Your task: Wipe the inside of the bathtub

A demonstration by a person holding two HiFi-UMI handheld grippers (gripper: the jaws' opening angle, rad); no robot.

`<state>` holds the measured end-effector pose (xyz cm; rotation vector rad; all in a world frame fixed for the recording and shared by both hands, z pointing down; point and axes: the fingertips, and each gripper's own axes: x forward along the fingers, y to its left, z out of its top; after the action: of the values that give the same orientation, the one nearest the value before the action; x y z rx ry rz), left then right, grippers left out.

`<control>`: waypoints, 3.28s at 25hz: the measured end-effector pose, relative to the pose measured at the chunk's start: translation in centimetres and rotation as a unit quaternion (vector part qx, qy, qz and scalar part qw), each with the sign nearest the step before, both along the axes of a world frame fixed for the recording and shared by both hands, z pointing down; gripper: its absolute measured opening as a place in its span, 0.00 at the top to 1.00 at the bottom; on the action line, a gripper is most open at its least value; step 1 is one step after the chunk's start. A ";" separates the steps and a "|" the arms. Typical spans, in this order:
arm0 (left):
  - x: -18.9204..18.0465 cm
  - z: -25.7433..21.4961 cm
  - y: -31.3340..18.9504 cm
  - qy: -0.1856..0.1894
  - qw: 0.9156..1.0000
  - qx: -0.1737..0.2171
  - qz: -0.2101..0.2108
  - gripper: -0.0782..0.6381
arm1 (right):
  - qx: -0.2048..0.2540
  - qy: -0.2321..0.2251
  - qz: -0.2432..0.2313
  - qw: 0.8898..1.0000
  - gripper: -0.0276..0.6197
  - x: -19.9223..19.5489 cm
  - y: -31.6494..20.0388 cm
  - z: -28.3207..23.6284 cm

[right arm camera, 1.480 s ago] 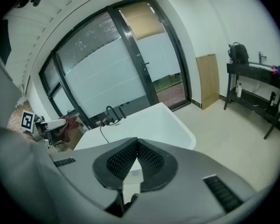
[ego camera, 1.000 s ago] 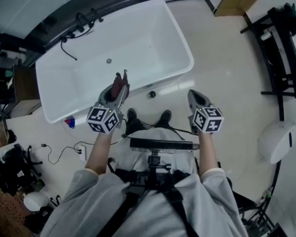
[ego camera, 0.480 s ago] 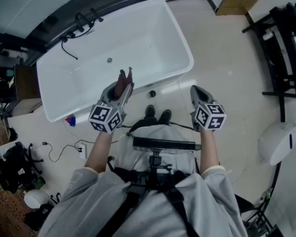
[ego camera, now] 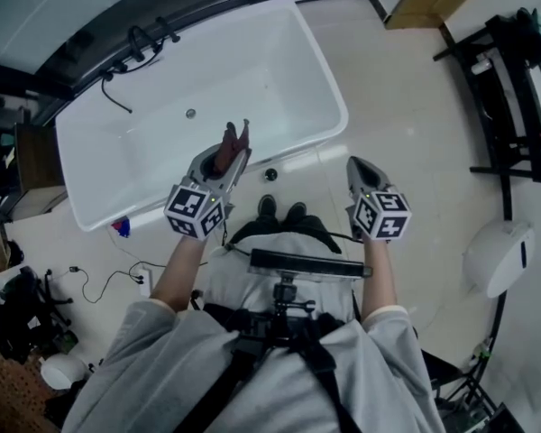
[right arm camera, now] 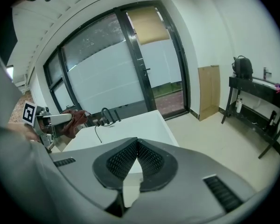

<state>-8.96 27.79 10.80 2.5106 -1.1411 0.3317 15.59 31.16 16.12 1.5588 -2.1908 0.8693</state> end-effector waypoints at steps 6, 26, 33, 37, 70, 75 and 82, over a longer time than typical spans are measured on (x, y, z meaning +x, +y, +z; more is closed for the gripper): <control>1.9 0.3 0.0 -0.004 1.000 -0.005 0.002 0.73 | 0.008 0.010 -0.013 1.000 0.95 1.4 -0.8 -0.3; 17.8 0.2 -0.4 -0.026 0.991 0.000 -0.130 0.73 | 0.018 -0.016 -0.146 0.989 0.95 16.4 -5.9 0.3; 18.4 -0.7 -0.9 -0.035 0.988 0.001 -0.150 0.73 | 0.039 -0.031 -0.169 0.984 0.95 15.7 -8.1 -0.4; 18.4 0.3 -2.5 -0.036 0.988 -0.004 -0.152 0.73 | 0.041 -0.031 -0.182 0.982 0.95 14.7 -9.5 -0.4; 12.8 12.3 -26.1 -0.030 0.992 -0.061 -0.110 0.73 | -0.041 0.033 -0.235 0.971 0.95 2.7 -29.0 8.4; 14.2 16.5 -29.5 -0.020 0.990 -0.076 -0.121 0.73 | -0.045 0.057 -0.253 0.965 0.95 1.9 -32.8 12.3; 15.8 24.8 -34.8 -0.024 0.987 -0.085 -0.135 0.73 | -0.052 0.055 -0.279 0.957 0.95 0.6 -39.1 19.4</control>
<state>6.87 -7.04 35.63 2.1790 -1.3896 0.3974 16.21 -7.91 35.50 0.8386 -2.2765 0.6797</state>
